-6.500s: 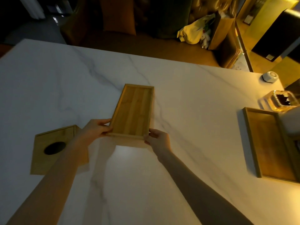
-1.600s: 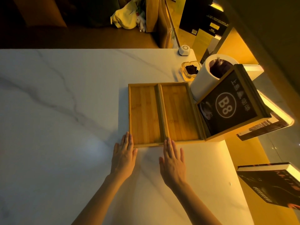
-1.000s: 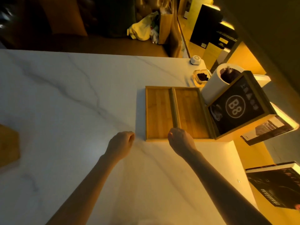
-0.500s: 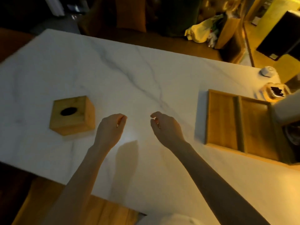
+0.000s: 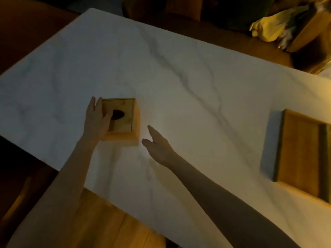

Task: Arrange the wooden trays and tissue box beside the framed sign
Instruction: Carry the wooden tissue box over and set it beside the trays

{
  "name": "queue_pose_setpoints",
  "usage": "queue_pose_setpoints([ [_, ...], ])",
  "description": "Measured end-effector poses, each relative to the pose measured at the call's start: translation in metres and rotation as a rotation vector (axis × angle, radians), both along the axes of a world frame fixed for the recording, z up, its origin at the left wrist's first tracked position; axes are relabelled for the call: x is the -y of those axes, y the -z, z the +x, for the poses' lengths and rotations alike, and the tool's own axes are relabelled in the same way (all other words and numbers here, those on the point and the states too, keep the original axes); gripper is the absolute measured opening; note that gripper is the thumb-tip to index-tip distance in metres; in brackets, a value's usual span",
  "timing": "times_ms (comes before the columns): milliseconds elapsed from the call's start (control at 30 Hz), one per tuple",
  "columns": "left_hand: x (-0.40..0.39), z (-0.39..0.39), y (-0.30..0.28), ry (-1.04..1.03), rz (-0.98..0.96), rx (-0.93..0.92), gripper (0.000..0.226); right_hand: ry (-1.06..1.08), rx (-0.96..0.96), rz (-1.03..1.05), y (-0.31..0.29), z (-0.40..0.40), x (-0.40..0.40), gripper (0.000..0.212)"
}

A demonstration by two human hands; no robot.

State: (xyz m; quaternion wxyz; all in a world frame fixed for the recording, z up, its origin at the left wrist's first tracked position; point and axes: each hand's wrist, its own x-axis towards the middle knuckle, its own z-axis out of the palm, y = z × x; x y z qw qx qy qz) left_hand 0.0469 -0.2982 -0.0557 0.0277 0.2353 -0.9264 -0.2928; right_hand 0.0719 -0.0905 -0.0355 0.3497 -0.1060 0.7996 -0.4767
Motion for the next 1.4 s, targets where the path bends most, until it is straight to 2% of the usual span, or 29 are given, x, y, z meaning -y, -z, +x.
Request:
queue_pose_setpoints([
  [133, 0.013, -0.017, -0.005, -0.108, 0.369, 0.041, 0.062, -0.001, 0.152, -0.06, -0.004, 0.0, 0.02, 0.053],
  [200, 0.015, -0.021, -0.006, -0.152, 0.473, 0.086, 0.064, 0.009, 0.227, -0.096, -0.006, 0.001, 0.027, 0.055],
  [333, 0.018, -0.023, -0.006, -0.172, 0.53, 0.072, 0.06, 0.063, 0.337, -0.149, -0.008, 0.002, 0.036, 0.058],
  [567, 0.001, -0.021, -0.009, -0.144, 0.529, 0.022, 0.057, 0.188, 0.317, -0.135, -0.001, 0.005, 0.036, 0.057],
  [800, -0.029, -0.035, -0.031, -0.081, 0.503, -0.037, 0.056, 0.34, 0.131, -0.14, -0.01, 0.001, 0.009, 0.039],
  [933, -0.05, -0.043, -0.047, 0.014, 0.486, -0.074, 0.042, 0.427, -0.017, -0.137, -0.022, -0.007, -0.016, 0.029],
  [1000, -0.063, -0.047, -0.055, 0.059, 0.457, -0.082, 0.034, 0.477, -0.06, -0.121, -0.027, -0.009, -0.029, 0.028],
  [1133, -0.097, -0.052, -0.069, 0.116, 0.417, -0.102, 0.033, 0.588, -0.133, -0.093, -0.039, -0.014, -0.059, 0.025],
  [1267, -0.131, -0.051, -0.08, 0.187, 0.404, -0.113, 0.041, 0.679, -0.279, -0.102, -0.059, -0.014, -0.098, 0.025],
  [1400, -0.177, -0.042, -0.091, 0.286, 0.379, -0.148, 0.045, 0.756, -0.31, -0.112, -0.075, -0.007, -0.145, 0.031],
])
